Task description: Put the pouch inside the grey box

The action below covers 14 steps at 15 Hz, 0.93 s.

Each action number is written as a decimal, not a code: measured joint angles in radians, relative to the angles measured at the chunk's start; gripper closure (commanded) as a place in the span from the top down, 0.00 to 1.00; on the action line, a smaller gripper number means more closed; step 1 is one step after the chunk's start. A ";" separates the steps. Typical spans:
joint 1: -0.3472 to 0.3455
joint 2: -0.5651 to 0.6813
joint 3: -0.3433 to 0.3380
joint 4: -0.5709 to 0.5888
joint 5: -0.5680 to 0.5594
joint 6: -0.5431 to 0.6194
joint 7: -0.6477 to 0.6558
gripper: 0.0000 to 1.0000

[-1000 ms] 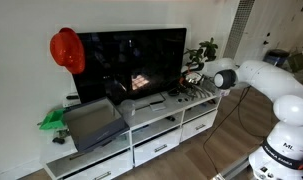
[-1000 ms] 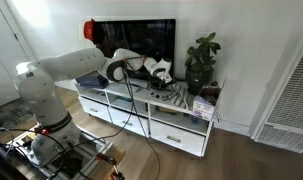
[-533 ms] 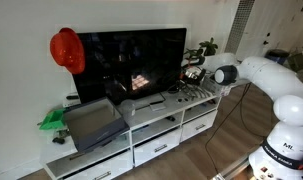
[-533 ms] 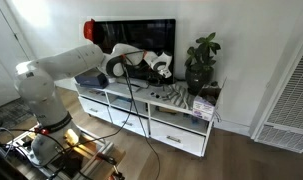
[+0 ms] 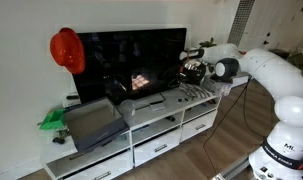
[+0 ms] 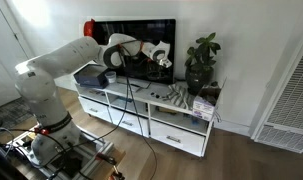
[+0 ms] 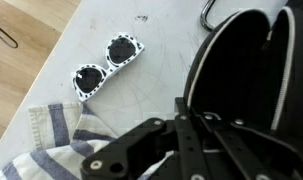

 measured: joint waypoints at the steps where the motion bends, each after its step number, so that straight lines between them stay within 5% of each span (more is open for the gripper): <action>1: 0.000 -0.023 -0.011 -0.027 -0.004 0.010 -0.001 0.01; 14: 0.032 -0.337 -0.065 -0.555 -0.009 0.228 -0.067 0.01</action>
